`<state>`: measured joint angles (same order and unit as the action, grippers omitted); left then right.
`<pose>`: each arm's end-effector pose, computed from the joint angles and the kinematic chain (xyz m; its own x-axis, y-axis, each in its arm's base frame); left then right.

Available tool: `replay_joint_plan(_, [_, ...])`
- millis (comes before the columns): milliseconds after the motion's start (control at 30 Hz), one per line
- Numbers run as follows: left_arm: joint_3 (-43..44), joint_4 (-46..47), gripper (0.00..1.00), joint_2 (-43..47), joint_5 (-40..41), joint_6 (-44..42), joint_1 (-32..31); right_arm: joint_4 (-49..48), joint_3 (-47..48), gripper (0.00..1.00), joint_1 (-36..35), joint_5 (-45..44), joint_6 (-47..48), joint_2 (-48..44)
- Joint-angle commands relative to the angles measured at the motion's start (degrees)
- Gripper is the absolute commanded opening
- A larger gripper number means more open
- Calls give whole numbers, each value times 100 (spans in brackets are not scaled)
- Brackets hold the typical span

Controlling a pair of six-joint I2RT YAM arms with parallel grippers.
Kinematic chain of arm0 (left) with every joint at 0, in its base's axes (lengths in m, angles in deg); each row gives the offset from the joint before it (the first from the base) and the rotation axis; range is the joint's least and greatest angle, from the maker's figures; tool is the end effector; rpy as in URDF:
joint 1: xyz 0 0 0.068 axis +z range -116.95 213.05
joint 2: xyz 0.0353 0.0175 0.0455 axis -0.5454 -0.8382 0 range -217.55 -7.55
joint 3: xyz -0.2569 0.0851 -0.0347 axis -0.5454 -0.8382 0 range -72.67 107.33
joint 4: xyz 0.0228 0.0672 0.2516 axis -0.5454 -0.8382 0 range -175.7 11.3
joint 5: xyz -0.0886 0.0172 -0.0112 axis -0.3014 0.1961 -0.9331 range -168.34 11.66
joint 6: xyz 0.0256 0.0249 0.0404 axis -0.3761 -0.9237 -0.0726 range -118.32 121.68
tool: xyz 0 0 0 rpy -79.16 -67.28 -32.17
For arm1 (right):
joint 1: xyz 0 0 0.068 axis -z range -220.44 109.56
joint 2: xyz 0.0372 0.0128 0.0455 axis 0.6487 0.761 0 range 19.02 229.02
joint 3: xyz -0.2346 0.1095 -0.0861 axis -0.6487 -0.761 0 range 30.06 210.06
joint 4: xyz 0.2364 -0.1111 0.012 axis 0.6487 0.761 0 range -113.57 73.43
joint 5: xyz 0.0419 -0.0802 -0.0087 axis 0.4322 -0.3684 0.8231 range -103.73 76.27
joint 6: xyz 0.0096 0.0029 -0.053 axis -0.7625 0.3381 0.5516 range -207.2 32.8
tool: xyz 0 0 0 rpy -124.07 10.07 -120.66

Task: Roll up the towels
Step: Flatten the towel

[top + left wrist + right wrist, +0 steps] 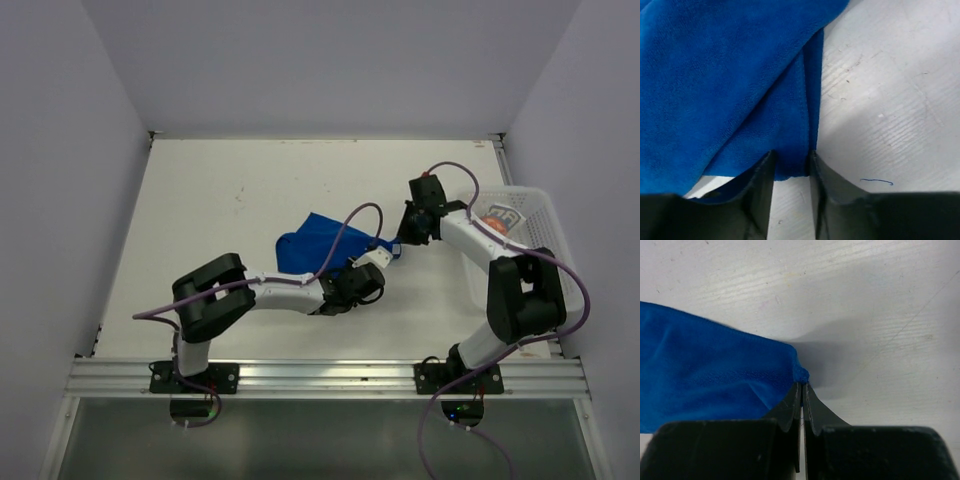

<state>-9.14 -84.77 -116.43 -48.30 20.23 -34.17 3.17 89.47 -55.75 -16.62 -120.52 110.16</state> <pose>0.1657 -0.3487 0.1493 -0.5024 0.4850 -0.7158 0.5458 0.8200 0.1726 0.3115 0.0833 0.2063 -0.8178 0.3450 -0.4607 0.2526 0.9343 0.2514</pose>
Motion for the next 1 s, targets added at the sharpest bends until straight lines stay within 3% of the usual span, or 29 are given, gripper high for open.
replay_joint_plan(0, [-32, 106, 34, 120, 336, 149, 217, -108, -9, 0, 98, 175, 106, -121])
replay_joint_plan(167, [-455, 62, 0, 674, 414, 386, 464, 94, 157, 0, 151, 96, 194, -324])
replay_joint_plan(367, [-1078, -430, 0, 2078, 967, 992, 692, 454, 561, 0, 151, -79, 247, -640])
replay_joint_plan(667, [-1738, -1362, 0, 4259, 1311, 1459, 1826, 1026, 1476, 0, 195, -317, 195, -895])
replay_joint_plan(800, [-1905, -1424, 3, 4647, 1206, 1301, 2483, 1114, 1687, 0, 204, -369, 80, -966])
replay_joint_plan(967, [-1853, -1573, 18, 4692, 864, 1476, 2986, 1237, 1898, 0, 213, -457, -16, -1036])
